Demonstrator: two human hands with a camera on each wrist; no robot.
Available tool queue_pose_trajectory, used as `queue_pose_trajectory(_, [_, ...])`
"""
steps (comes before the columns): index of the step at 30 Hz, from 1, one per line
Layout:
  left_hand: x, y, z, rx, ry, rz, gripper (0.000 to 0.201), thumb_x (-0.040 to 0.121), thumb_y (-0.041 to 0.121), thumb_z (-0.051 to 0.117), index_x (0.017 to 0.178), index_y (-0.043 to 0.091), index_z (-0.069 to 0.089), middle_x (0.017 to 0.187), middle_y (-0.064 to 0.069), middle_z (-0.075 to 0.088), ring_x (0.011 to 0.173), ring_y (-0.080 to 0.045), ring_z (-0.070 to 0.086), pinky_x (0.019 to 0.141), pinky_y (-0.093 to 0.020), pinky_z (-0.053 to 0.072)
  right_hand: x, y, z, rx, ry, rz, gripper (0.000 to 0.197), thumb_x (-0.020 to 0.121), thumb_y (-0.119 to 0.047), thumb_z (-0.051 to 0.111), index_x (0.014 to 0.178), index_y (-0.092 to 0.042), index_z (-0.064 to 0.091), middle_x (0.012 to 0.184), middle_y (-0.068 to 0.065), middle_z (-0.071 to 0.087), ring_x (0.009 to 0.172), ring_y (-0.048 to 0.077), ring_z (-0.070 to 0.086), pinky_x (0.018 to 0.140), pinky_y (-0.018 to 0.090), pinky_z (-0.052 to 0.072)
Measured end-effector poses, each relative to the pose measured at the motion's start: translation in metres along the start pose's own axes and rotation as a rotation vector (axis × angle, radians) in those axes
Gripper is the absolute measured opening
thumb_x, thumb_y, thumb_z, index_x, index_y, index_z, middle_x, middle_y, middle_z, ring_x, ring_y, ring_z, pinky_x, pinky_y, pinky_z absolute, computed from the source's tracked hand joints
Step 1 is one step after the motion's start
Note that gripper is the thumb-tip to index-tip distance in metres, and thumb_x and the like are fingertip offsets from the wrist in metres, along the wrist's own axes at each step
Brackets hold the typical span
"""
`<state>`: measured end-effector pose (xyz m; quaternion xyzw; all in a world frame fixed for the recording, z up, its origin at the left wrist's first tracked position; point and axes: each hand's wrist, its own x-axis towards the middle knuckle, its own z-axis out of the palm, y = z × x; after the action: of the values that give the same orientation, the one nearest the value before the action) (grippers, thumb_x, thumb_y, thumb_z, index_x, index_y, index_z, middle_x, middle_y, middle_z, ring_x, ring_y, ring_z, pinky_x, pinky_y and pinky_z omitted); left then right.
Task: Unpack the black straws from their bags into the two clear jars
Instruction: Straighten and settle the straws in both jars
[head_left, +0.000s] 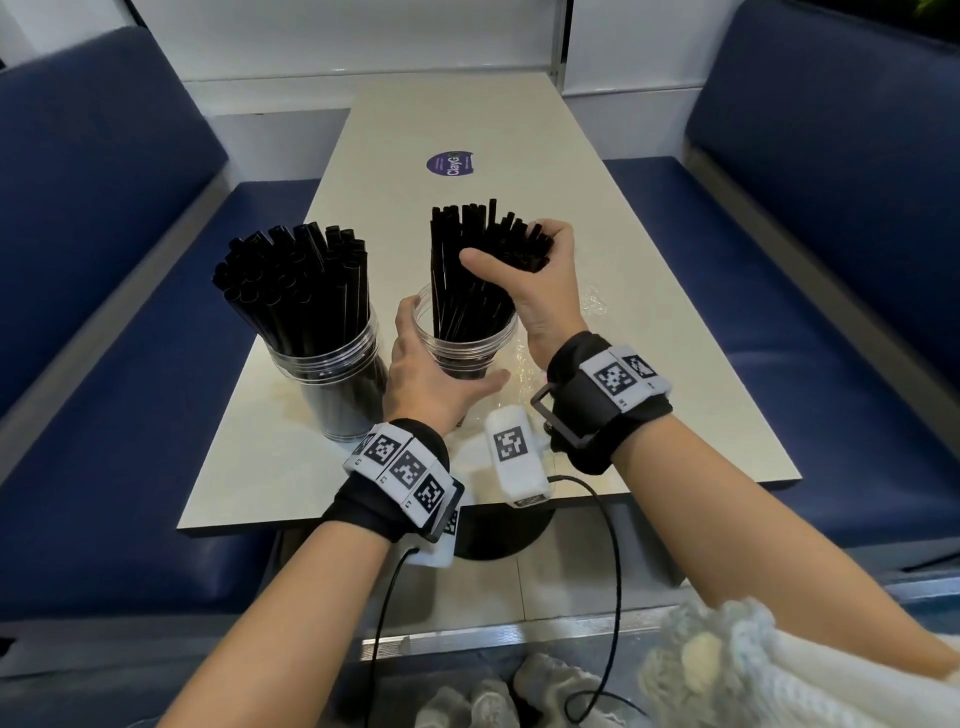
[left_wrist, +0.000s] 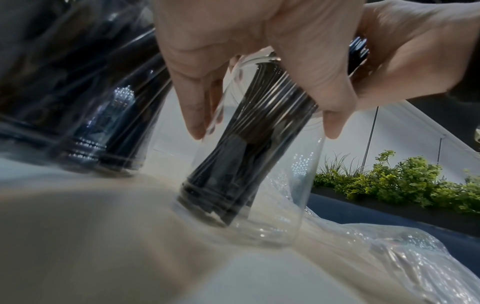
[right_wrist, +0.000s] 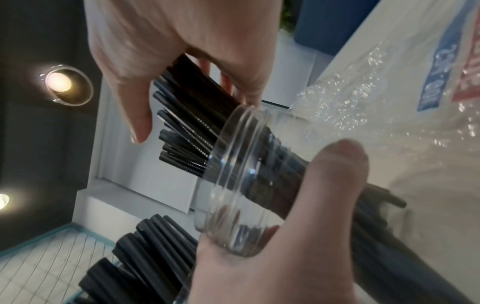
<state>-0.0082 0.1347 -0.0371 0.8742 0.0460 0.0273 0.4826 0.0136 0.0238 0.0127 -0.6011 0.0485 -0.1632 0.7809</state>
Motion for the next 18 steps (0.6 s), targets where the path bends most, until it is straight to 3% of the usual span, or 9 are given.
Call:
queue_pose_trajectory(3, [0.0, 0.0, 0.0, 0.008, -0.002, 0.0, 0.113, 0.057, 0.035, 0.086, 0.142, 0.036, 0.011, 0.145, -0.005, 0.037, 0.13, -0.022, 0.041, 0.097, -0.034, 0.038, -0.004, -0.005, 0.0, -0.193, 0.104, -0.094, 0.08, 0.061, -0.028, 0.084, 0.123, -0.022, 0.034, 0.128, 0.005, 0.041, 0.12, 0.019, 0.044, 0.103, 0.032, 0.04])
queue_pose_trajectory(6, [0.0, 0.0, 0.0, 0.017, -0.005, 0.005, 0.112, 0.058, 0.035, 0.085, 0.142, 0.036, 0.011, 0.144, -0.006, 0.039, 0.129, -0.023, 0.042, 0.097, -0.035, 0.039, -0.01, -0.02, 0.007, -0.526, 0.194, -0.456, 0.076, 0.066, -0.04, 0.078, 0.128, -0.014, 0.042, 0.135, 0.008, 0.04, 0.128, 0.023, 0.036, 0.107, 0.027, 0.028])
queue_pose_trajectory(8, [0.001, 0.0, 0.0, 0.025, -0.017, 0.002, 0.114, 0.059, 0.036, 0.085, 0.143, 0.034, 0.008, 0.144, -0.007, 0.039, 0.129, -0.024, 0.043, 0.097, -0.036, 0.039, -0.008, -0.028, 0.015, -0.906, 0.096, -0.67, 0.07, 0.068, -0.049, 0.071, 0.127, -0.017, 0.051, 0.138, 0.012, 0.044, 0.131, 0.031, 0.037, 0.111, 0.04, 0.025])
queue_pose_trajectory(10, [0.001, 0.001, 0.001, 0.027, -0.032, -0.015, 0.115, 0.06, 0.035, 0.084, 0.145, 0.034, 0.006, 0.145, -0.009, 0.037, 0.129, -0.026, 0.043, 0.097, -0.037, 0.04, -0.002, -0.032, 0.024, -1.301, -0.087, -0.599, 0.067, 0.075, -0.055, 0.061, 0.134, -0.027, 0.044, 0.148, 0.006, 0.036, 0.139, 0.032, 0.026, 0.114, 0.054, 0.016])
queue_pose_trajectory(12, [0.002, 0.001, 0.001, 0.025, -0.033, -0.011, 0.112, 0.062, 0.033, 0.082, 0.145, 0.034, 0.007, 0.145, -0.011, 0.036, 0.129, -0.028, 0.042, 0.1, -0.039, 0.039, 0.007, -0.031, 0.03, -1.522, -0.196, -0.496, 0.06, 0.084, -0.054, 0.051, 0.138, -0.034, 0.035, 0.151, -0.001, 0.03, 0.142, 0.029, 0.02, 0.113, 0.059, 0.011])
queue_pose_trajectory(15, [0.001, 0.001, 0.0, 0.026, -0.026, 0.006, 0.108, 0.063, 0.031, 0.081, 0.144, 0.033, 0.009, 0.143, -0.011, 0.039, 0.128, -0.027, 0.042, 0.101, -0.039, 0.039, 0.018, -0.031, 0.036, -1.591, -0.26, -0.48, 0.039, 0.093, -0.041, 0.041, 0.131, -0.032, 0.043, 0.139, -0.002, 0.045, 0.132, 0.027, 0.035, 0.107, 0.061, 0.02])
queue_pose_trajectory(18, [0.0, 0.002, -0.001, 0.023, -0.031, -0.007, 0.11, 0.062, 0.034, 0.082, 0.144, 0.034, 0.009, 0.144, -0.009, 0.037, 0.128, -0.026, 0.042, 0.099, -0.036, 0.039, 0.022, -0.034, 0.034, -1.577, -0.223, -0.512, 0.028, 0.095, -0.03, 0.037, 0.115, -0.021, 0.054, 0.122, 0.001, 0.055, 0.12, 0.027, 0.045, 0.1, 0.055, 0.03])
